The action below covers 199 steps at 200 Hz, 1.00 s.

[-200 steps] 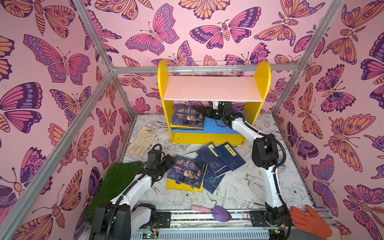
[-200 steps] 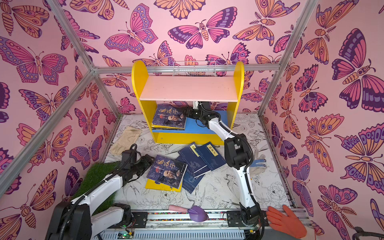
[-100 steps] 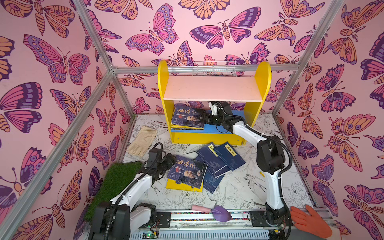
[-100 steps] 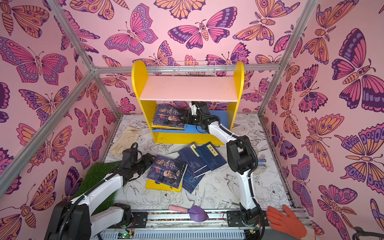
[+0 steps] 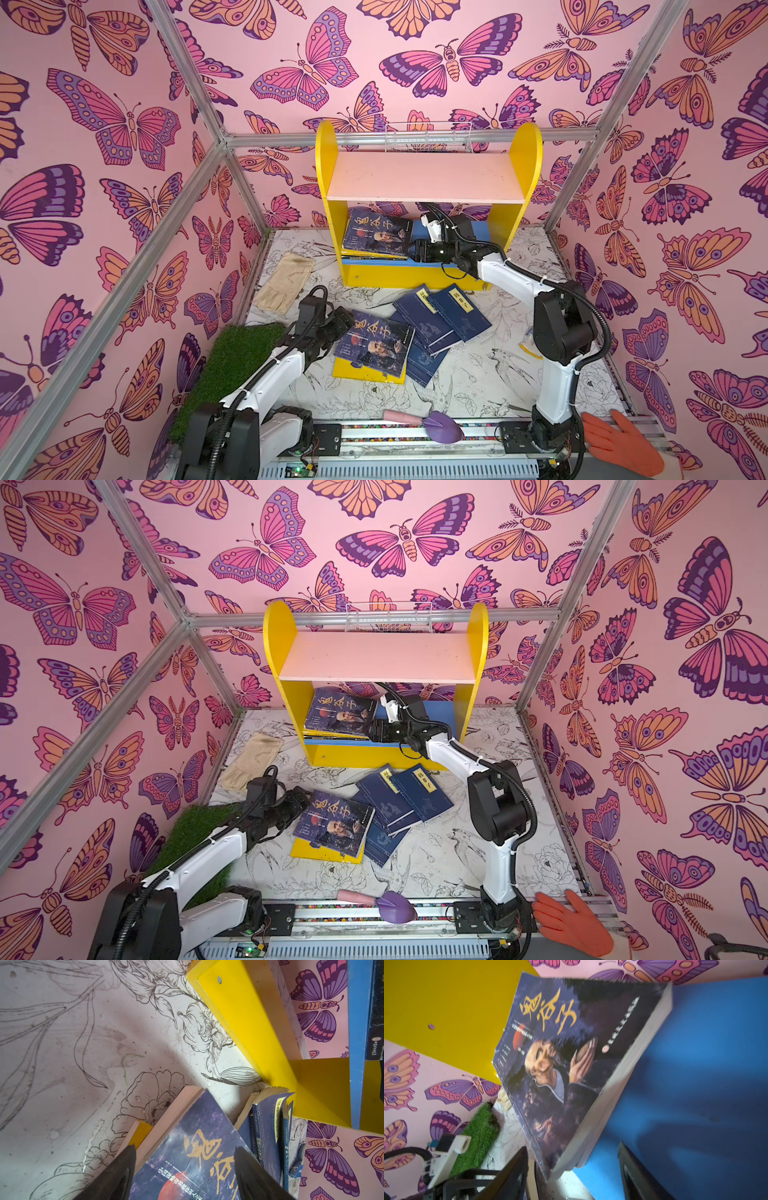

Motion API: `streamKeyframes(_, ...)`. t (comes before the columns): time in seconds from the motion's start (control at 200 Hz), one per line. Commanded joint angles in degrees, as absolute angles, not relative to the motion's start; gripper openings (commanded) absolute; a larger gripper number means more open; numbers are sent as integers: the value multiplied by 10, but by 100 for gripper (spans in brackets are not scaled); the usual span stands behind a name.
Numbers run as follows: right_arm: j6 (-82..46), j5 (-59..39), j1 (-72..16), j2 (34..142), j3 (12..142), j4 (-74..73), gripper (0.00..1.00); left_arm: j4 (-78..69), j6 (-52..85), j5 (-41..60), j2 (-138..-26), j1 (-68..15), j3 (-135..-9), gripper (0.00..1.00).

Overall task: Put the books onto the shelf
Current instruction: 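Release the book and move the right gripper down to the second purple book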

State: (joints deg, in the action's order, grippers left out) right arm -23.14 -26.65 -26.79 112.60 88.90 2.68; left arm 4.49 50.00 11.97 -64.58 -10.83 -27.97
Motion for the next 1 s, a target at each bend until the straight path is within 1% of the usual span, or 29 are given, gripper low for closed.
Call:
streamKeyframes(0.0,-176,-271,-277,1113,908,64,64,44,498,109,-647,-112,-279,77)
streamKeyframes(0.125,-170,-265,-277,1125,925,79,56,43,499,109,-649,-112,-280,77)
streamKeyframes(0.381,-170,-259,-277,1132,934,75,46,44,501,110,-650,-113,-280,77)
streamKeyframes(0.441,-169,-264,-277,1134,939,77,42,44,501,109,-650,-113,-280,77)
streamKeyframes(0.641,-169,-267,-277,1142,955,78,34,44,501,110,-654,-113,-280,77)
streamKeyframes(0.761,-169,-274,-277,1152,972,82,26,44,501,111,-655,-114,-282,77)
streamKeyframes(0.927,-168,-280,-277,1168,994,89,20,44,501,112,-659,-114,-284,77)
streamKeyframes(0.992,-169,-282,-278,1172,1002,93,20,44,501,112,-660,-115,-285,77)
